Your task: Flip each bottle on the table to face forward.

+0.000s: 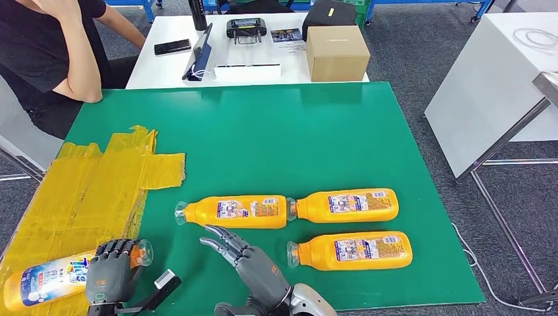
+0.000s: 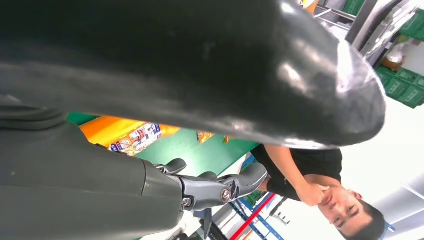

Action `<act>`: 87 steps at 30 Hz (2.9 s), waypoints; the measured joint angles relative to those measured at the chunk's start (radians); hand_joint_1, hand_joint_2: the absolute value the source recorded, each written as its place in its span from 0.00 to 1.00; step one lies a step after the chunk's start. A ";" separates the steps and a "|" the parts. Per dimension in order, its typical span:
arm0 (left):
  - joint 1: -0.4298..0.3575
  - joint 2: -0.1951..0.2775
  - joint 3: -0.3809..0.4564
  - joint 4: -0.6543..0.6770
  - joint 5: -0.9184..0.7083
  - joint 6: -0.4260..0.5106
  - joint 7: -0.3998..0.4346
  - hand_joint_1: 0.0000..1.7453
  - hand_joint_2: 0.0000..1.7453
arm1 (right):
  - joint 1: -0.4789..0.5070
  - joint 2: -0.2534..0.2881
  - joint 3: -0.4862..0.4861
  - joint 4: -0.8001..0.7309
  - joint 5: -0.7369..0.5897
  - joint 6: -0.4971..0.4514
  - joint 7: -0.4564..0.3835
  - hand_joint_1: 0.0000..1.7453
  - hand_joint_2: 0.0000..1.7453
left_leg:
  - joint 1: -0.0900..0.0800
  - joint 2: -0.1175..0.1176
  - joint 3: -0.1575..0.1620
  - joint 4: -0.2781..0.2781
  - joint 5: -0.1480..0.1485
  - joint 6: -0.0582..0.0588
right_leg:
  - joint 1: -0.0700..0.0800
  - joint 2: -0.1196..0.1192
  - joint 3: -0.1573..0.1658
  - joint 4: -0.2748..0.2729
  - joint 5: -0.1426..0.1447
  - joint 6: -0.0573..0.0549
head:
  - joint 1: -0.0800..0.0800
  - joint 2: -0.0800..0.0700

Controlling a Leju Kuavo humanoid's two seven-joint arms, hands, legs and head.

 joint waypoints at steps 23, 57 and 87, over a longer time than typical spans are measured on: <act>0.009 -0.017 -0.020 0.001 -0.007 0.006 -0.024 1.00 1.00 | 0.000 0.001 0.000 0.002 0.000 0.000 0.002 0.00 0.00 | 0.000 0.000 0.001 0.000 0.000 0.000 | 0.000 -0.001 0.002 0.000 0.000 0.000 | 0.000 0.000; 0.088 0.039 -0.413 -0.108 0.258 -0.242 0.071 0.00 0.00 | 0.005 0.005 -0.013 0.003 0.025 -0.007 0.046 0.00 0.00 | 0.000 -0.002 0.003 0.000 0.000 0.001 | -0.001 -0.003 0.005 0.000 0.000 0.000 | 0.000 0.000; 0.271 -0.181 -0.247 -0.642 1.683 -0.657 -0.317 0.00 0.00 | 0.094 -0.046 -0.038 -0.143 0.040 -0.251 0.075 0.00 1.00 | 0.000 -0.001 -0.002 0.000 0.000 0.001 | -0.001 -0.002 -0.002 0.000 0.000 0.000 | 0.000 0.000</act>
